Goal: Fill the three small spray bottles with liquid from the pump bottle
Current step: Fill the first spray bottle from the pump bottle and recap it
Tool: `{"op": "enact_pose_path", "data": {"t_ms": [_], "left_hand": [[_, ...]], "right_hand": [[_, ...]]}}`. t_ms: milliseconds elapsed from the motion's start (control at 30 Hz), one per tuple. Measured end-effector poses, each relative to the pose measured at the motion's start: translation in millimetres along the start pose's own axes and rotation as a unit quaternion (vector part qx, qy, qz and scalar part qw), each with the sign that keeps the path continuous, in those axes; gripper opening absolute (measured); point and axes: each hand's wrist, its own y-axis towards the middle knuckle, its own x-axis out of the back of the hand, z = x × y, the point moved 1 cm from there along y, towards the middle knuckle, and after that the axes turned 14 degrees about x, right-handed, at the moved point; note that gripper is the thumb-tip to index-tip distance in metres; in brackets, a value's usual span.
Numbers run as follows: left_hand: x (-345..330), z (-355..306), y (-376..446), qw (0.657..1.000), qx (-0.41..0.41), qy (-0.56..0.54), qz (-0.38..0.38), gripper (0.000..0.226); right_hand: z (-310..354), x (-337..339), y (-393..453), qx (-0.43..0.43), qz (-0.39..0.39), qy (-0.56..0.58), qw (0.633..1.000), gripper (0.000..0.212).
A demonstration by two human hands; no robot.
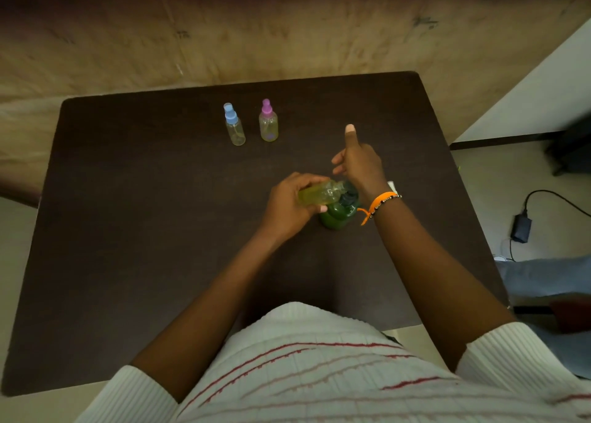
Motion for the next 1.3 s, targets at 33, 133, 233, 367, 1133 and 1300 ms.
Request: {"op": "enact_pose_path", "data": {"t_ms": [33, 133, 233, 367, 1133, 1300], "left_hand": [[-0.3, 0.3, 0.1, 1.0, 0.0, -0.002, 0.0, 0.051], [-1.3, 1.3, 0.7, 1.0, 0.003, -0.006, 0.003, 0.051], [-2.7, 2.9, 2.7, 1.0, 0.009, 0.002, 0.004, 0.051], [-3.3, 4.7, 2.9, 1.0, 0.014, 0.002, 0.004, 0.051], [-4.0, 3.4, 2.7, 1.0, 0.014, 0.0, 0.001, 0.052], [-1.5, -0.1, 1.0, 1.0, 0.005, -0.003, -0.002, 0.053]], "right_hand": [[1.5, 0.1, 0.4, 0.003, 0.0, -0.005, 1.0, 0.068], [-0.9, -2.7, 0.1, 0.009, -0.01, -0.043, 0.999, 0.071], [-5.9, -6.8, -1.9, 0.008, -0.033, -0.071, 0.997, 0.075], [-3.3, -7.5, -5.0, 0.026, -0.043, -0.108, 0.993, 0.076], [3.3, 0.6, -4.0, 0.04, -0.035, -0.178, 0.983, 0.069], [4.1, 1.7, -1.8, 0.033, -0.019, -0.147, 0.988, 0.076]]}}
